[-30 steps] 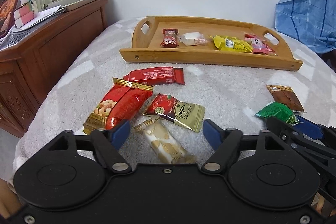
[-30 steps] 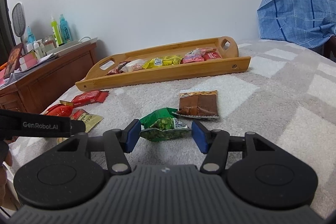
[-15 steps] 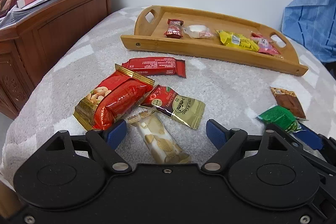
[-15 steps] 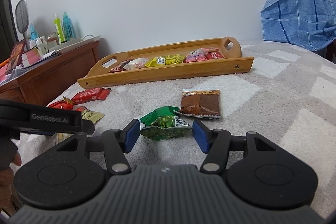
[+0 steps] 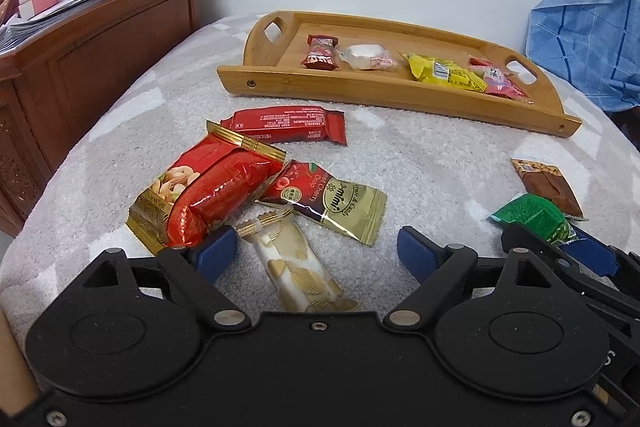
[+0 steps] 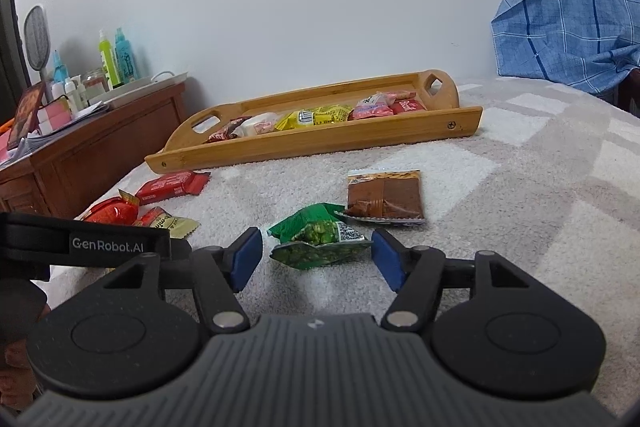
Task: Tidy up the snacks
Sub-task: 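Grasp red-green sachet with left tool while right tool grasps green pack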
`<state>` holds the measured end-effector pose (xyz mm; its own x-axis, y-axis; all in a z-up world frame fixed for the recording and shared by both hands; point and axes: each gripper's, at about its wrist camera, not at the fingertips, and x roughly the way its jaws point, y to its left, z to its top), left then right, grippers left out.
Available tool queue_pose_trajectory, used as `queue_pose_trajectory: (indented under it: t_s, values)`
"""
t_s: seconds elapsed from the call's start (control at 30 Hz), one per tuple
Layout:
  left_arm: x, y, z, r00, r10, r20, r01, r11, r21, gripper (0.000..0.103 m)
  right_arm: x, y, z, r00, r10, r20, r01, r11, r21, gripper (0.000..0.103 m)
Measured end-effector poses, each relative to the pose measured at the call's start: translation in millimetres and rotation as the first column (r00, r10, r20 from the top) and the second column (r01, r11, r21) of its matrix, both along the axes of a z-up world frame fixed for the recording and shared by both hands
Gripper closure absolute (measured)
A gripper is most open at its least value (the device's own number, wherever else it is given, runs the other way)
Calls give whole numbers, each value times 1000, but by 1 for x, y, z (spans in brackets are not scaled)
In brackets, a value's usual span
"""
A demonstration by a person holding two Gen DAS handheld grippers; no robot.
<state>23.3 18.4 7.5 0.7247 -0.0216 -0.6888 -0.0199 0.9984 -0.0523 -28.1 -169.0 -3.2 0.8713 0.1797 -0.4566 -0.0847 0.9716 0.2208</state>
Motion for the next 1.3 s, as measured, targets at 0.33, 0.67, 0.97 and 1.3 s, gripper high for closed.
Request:
queue_pose_trajectory:
  t_s: [0.33, 0.67, 0.97, 1.3]
  values:
    - [-1, -2, -2, 999, -17, 34, 17, 1000, 13, 22, 3, 2, 3, 1000, 13, -5, -13, 1000, -21, 32]
    - [-9, -11, 3, 994, -77, 79, 74, 997, 35, 70, -4, 12, -3, 999, 17, 39, -13, 996, -86, 49]
    - [-15, -4, 10, 993, -43, 110, 36, 997, 70, 47, -2, 9, 3, 1000, -2, 21, 3, 998, -55, 50]
    - [18, 4, 5, 998, -26, 56, 24, 999, 30, 27, 5, 11, 13, 996, -37, -78, 33, 998, -49, 43]
